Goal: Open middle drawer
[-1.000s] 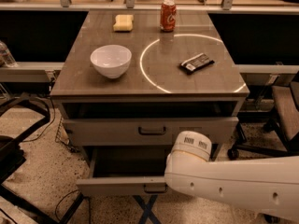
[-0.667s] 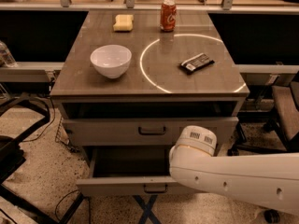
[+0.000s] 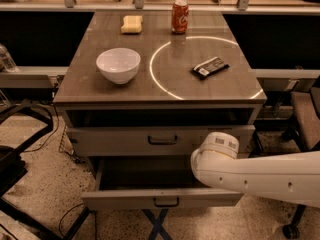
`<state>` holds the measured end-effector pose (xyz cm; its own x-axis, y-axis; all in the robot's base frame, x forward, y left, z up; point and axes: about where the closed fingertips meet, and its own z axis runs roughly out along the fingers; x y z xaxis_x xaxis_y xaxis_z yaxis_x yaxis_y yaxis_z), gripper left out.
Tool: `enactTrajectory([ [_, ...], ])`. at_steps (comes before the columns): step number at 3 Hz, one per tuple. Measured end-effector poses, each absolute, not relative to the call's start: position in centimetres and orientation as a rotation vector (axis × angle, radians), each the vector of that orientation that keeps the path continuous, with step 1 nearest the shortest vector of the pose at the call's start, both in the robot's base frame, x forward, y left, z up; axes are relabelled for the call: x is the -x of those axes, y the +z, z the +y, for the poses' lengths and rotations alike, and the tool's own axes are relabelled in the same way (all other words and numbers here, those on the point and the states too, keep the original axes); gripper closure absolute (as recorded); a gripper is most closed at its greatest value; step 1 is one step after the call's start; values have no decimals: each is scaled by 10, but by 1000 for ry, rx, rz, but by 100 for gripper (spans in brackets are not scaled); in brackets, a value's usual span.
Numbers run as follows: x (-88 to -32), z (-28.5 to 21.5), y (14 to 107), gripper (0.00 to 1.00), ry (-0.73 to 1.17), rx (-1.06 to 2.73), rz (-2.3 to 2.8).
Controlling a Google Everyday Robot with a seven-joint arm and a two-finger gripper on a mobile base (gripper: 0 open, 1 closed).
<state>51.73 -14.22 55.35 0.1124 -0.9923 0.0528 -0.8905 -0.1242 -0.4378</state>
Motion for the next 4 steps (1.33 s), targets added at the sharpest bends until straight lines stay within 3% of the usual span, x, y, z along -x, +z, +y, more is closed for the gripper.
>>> enactTrajectory([
  [2, -535, -174, 480, 100, -370, 2055, 1945],
  [4, -517, -172, 395, 100, -137, 2018, 2002],
])
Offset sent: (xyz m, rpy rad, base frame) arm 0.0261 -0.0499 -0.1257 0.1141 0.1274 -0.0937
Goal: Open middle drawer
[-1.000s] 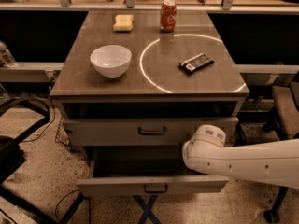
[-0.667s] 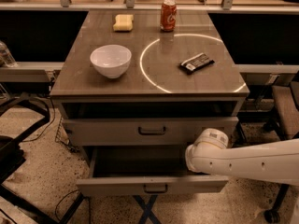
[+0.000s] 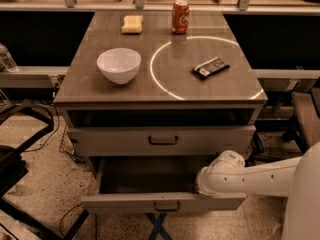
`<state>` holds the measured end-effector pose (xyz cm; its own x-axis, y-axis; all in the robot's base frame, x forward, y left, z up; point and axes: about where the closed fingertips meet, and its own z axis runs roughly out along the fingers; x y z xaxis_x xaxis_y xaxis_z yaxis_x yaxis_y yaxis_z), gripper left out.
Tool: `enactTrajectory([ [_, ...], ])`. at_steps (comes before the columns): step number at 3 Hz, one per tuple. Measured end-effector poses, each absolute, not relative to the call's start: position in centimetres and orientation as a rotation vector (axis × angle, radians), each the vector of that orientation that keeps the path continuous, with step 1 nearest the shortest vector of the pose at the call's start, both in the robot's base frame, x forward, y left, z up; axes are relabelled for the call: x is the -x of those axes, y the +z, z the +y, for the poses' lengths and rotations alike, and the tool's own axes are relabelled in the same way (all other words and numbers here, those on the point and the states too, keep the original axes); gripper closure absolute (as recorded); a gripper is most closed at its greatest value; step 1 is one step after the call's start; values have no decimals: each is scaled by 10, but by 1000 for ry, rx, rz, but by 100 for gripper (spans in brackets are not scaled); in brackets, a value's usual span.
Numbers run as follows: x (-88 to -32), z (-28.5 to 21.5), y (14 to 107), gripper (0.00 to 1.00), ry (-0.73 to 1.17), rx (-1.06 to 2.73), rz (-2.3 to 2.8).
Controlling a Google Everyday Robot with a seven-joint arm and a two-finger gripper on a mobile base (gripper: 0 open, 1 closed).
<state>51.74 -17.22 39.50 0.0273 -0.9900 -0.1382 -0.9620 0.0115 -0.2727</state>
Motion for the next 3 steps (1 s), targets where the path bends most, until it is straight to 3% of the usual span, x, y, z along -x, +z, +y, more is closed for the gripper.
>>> enactTrajectory([
  [1, -516, -172, 391, 100, -125, 2018, 2004],
  [3, -420, -177, 408, 100, -42, 2150, 2089],
])
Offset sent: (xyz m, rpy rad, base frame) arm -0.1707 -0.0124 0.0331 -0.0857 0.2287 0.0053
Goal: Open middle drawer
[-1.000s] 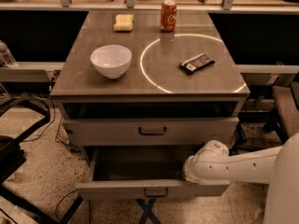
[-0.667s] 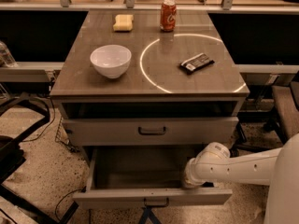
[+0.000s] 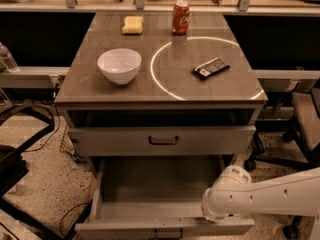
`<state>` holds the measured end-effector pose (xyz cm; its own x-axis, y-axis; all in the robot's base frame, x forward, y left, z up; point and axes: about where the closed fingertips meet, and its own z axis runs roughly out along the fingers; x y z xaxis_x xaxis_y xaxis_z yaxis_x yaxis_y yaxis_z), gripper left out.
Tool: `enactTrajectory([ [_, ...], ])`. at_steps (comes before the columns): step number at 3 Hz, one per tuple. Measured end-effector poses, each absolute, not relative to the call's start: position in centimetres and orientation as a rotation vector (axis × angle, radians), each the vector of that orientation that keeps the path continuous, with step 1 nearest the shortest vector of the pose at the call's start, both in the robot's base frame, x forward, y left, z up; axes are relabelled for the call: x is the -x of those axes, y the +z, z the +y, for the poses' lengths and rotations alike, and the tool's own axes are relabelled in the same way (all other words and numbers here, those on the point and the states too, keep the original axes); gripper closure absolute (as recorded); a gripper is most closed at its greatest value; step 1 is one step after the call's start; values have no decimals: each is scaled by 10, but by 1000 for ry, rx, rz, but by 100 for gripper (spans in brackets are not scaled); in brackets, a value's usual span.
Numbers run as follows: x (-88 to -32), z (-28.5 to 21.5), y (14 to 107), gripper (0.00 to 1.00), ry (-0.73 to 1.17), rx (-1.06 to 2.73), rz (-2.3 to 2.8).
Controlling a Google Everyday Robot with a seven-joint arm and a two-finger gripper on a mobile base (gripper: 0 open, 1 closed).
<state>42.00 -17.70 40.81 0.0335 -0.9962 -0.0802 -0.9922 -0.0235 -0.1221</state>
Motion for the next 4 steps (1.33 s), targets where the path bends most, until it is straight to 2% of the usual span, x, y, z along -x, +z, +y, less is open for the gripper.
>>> enactTrajectory([
  [1, -420, -177, 408, 83, -41, 2150, 2089],
  [4, -418, -177, 406, 13, -36, 2153, 2090],
])
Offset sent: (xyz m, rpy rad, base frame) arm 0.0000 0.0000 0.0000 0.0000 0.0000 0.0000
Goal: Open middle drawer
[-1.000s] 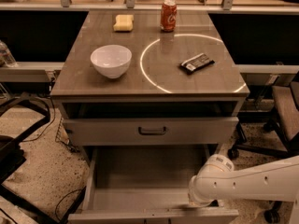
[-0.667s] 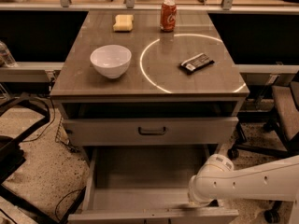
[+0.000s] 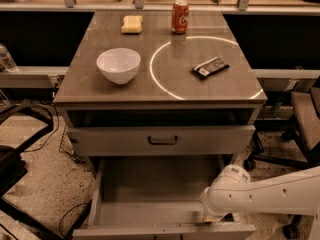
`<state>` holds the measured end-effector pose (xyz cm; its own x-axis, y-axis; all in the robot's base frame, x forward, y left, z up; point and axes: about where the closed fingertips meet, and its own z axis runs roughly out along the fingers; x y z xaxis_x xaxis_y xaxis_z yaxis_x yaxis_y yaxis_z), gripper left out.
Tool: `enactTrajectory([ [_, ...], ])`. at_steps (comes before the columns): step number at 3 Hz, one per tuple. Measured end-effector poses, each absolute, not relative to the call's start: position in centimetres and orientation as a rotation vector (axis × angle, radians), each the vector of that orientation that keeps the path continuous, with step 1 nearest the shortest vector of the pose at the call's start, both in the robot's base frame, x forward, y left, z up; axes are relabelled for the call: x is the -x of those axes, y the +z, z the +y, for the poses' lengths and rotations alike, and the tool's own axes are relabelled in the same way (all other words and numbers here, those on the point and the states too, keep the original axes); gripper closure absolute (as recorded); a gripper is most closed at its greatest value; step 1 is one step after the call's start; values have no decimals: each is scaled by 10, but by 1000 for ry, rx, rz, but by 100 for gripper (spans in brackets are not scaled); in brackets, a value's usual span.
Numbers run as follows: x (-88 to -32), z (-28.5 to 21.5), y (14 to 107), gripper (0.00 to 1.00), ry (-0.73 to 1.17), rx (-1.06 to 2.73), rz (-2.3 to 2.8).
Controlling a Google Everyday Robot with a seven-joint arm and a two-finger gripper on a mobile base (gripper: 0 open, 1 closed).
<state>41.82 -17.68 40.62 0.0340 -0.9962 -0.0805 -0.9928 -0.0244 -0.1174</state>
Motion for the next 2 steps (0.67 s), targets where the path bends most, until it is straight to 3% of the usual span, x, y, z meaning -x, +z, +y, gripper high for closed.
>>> enactTrajectory([
  [1, -417, -177, 406, 0, -34, 2154, 2091],
  [2, -417, -177, 406, 0, -34, 2154, 2091],
])
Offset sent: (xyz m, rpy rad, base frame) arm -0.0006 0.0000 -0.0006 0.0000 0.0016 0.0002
